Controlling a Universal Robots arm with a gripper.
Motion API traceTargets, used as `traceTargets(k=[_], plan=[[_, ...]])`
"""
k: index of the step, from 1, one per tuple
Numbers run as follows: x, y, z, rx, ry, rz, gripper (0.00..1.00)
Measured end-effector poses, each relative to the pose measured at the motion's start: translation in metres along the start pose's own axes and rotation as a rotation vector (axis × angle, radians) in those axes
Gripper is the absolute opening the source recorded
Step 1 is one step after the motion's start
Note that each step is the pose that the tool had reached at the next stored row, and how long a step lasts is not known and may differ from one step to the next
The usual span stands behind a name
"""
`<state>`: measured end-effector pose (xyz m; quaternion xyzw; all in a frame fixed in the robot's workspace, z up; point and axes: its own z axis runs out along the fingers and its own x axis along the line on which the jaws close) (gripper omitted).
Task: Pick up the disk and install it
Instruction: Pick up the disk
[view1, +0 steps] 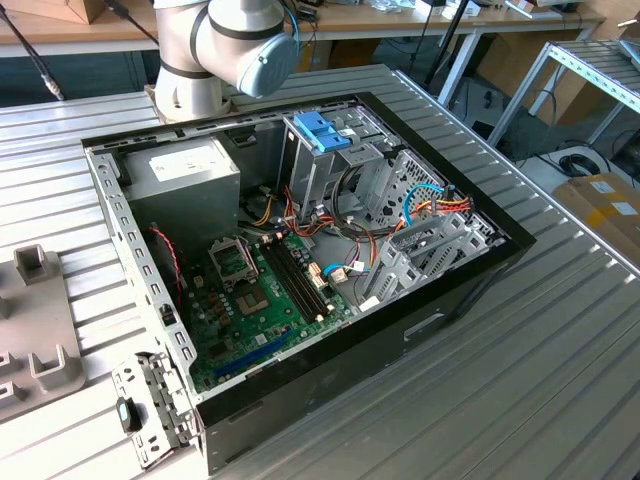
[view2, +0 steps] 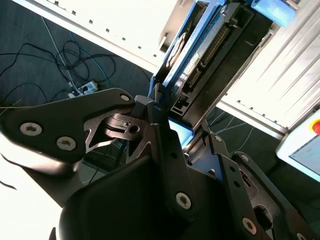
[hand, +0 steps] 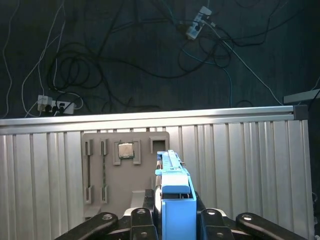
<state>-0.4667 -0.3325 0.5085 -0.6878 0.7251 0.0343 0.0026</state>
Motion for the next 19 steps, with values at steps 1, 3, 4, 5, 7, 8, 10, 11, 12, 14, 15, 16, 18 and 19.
traceTargets(k=[1,3,4,5,7,8,10,11,12,14,15,16,18,19], plan=[[-0.0001,0.0000,-0.0011,0.0000,0.0013,0.000,0.37],[-0.0001,0.0000,-0.0029,0.0001,0.0036,0.000,0.37],[-0.0002,0.0000,-0.0037,0.0001,0.0045,0.001,0.37],[-0.0002,-0.0001,-0.0043,0.0001,0.0051,0.001,0.37],[0.0000,0.0000,-0.0052,0.0000,0.0058,0.001,0.37],[0.0004,-0.0001,-0.0054,0.0001,0.0058,0.001,0.37],[0.0016,-0.0001,-0.0056,0.0003,0.0057,0.001,0.37],[0.0027,-0.0002,-0.0057,0.0002,0.0058,0.001,0.37],[0.0038,-0.0002,-0.0058,0.0002,0.0057,0.001,0.37],[0.0070,-0.0004,-0.0059,0.0002,0.0058,0.001,0.37],[0.0081,-0.0005,-0.0060,0.0001,0.0058,0.001,0.37],[0.0089,-0.0005,-0.0060,0.0002,0.0058,0.001,0.37],[0.0105,-0.0006,-0.0061,0.0002,0.0058,0.001,0.37],[0.0111,-0.0006,-0.0061,0.0002,0.0057,0.001,0.37]])
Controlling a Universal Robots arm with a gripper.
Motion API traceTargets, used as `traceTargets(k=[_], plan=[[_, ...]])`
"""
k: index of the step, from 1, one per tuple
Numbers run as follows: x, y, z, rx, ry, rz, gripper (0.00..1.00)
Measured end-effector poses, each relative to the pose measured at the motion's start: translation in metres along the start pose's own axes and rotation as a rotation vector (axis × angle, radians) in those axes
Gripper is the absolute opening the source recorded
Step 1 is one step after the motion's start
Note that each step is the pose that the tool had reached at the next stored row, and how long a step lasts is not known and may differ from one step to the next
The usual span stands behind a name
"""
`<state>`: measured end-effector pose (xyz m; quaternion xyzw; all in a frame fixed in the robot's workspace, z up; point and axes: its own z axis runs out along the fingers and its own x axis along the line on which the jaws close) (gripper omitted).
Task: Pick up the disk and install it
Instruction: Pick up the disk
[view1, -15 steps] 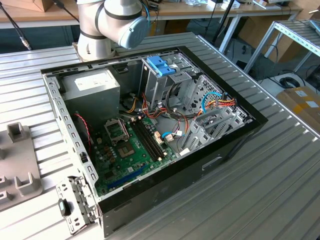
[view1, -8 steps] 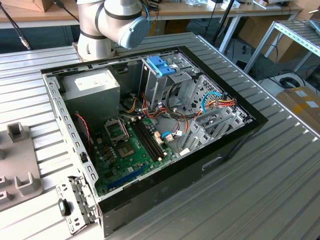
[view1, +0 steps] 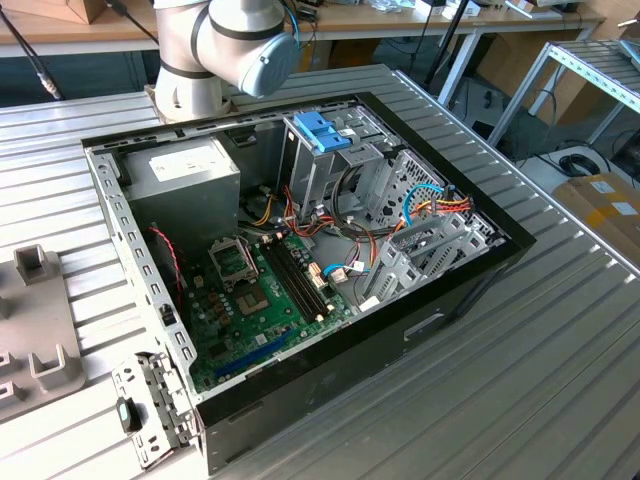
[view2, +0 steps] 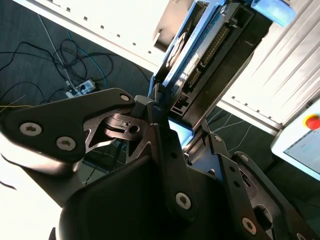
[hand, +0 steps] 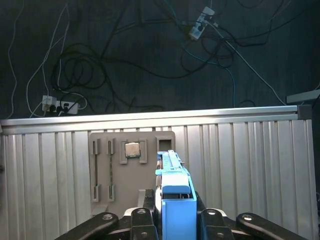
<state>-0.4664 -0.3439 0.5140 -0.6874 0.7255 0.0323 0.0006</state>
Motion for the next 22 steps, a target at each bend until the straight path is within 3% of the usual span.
traceTargets(k=[22], plan=[[0.0137,-0.0032,-0.0008,-0.0012,0.0000,0.000,0.37]])
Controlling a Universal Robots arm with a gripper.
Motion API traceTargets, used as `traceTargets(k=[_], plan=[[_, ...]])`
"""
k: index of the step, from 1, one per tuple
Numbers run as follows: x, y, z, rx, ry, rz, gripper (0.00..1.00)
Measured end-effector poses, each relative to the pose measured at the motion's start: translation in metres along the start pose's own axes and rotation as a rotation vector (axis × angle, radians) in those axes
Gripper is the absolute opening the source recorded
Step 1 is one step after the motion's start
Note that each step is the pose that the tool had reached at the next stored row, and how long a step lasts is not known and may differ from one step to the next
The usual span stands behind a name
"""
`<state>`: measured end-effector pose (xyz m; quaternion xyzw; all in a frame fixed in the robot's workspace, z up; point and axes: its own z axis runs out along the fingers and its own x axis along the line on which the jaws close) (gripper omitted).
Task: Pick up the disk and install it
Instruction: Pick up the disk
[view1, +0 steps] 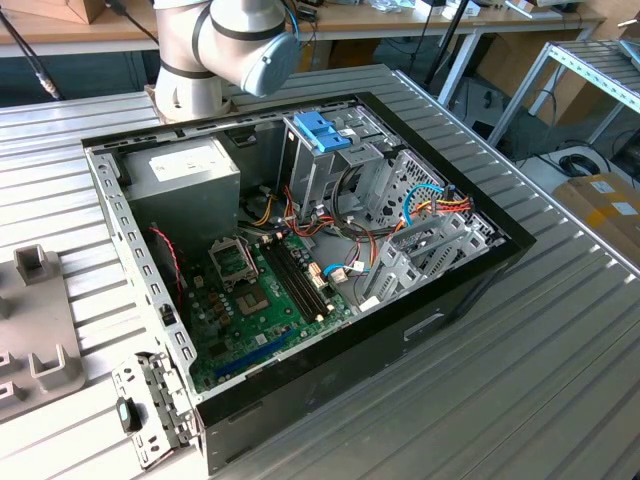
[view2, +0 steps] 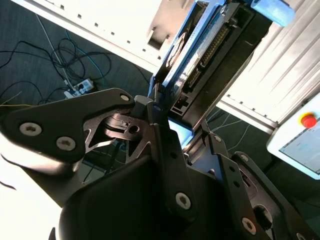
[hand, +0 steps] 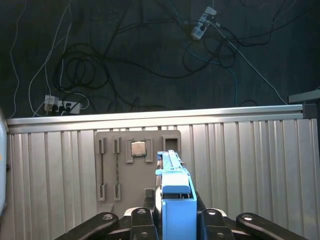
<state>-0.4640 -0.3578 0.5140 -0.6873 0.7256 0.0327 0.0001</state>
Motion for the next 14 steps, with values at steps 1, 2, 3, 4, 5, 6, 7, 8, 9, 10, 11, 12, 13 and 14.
traceTargets(k=[1,2,3,4,5,6,7,8,9,10,11,12,13,14], plan=[[0.0005,-0.0001,0.0000,0.0000,0.0000,0.000,0.37],[0.0011,-0.0003,-0.0001,-0.0001,0.0001,0.000,0.37],[0.0015,-0.0004,-0.0002,-0.0001,0.0001,0.000,0.37],[0.0021,-0.0006,-0.0002,-0.0001,0.0000,0.000,0.37],[0.0027,-0.0008,-0.0002,-0.0001,0.0001,0.000,0.37],[0.0032,-0.0009,-0.0003,-0.0002,0.0000,0.000,0.37],[0.0037,-0.0010,-0.0003,-0.0002,0.0000,0.000,0.37],[0.0041,-0.0011,-0.0003,-0.0001,0.0000,0.000,0.37],[0.0044,-0.0012,-0.0004,-0.0002,0.0001,0.000,0.37],[0.0046,-0.0013,-0.0006,-0.0002,0.0001,0.000,0.37],[0.0052,-0.0014,-0.0008,-0.0001,0.0000,0.000,0.37],[0.0057,-0.0015,-0.0010,0.0000,0.0000,0.000,0.37],[0.0060,-0.0016,-0.0012,-0.0001,0.0000,0.000,0.37],[0.0065,-0.0021,-0.0013,-0.0002,0.0000,0.000,0.37]])
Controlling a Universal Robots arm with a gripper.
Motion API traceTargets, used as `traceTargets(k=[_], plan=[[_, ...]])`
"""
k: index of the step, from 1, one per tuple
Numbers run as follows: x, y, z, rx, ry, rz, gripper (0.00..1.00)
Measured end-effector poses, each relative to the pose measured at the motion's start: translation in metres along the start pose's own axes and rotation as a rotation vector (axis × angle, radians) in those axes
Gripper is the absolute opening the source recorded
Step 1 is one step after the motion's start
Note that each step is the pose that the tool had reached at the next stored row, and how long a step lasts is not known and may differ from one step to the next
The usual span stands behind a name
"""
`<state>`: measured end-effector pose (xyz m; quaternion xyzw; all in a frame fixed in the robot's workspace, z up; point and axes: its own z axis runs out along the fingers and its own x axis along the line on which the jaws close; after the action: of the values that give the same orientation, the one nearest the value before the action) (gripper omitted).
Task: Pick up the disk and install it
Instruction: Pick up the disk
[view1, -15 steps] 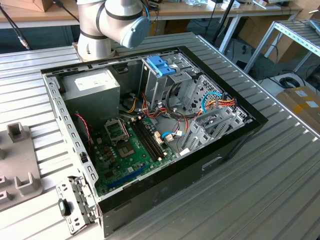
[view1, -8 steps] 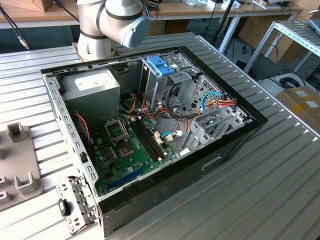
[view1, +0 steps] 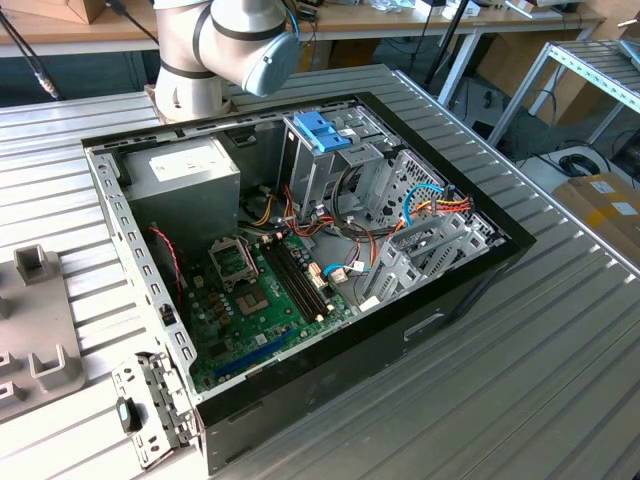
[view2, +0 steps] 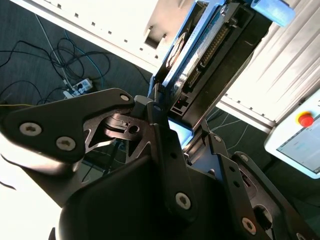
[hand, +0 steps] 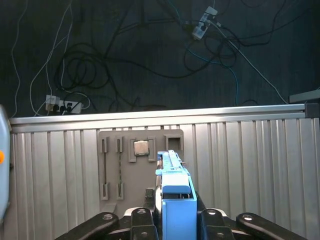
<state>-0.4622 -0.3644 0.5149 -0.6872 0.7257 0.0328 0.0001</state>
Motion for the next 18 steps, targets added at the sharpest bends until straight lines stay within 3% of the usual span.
traceTargets(k=[6,18], plan=[[0.0021,-0.0060,-0.0004,-0.0046,0.0003,0.000,0.37],[0.0046,-0.0271,-0.0015,-0.0207,0.0011,0.001,0.37]])
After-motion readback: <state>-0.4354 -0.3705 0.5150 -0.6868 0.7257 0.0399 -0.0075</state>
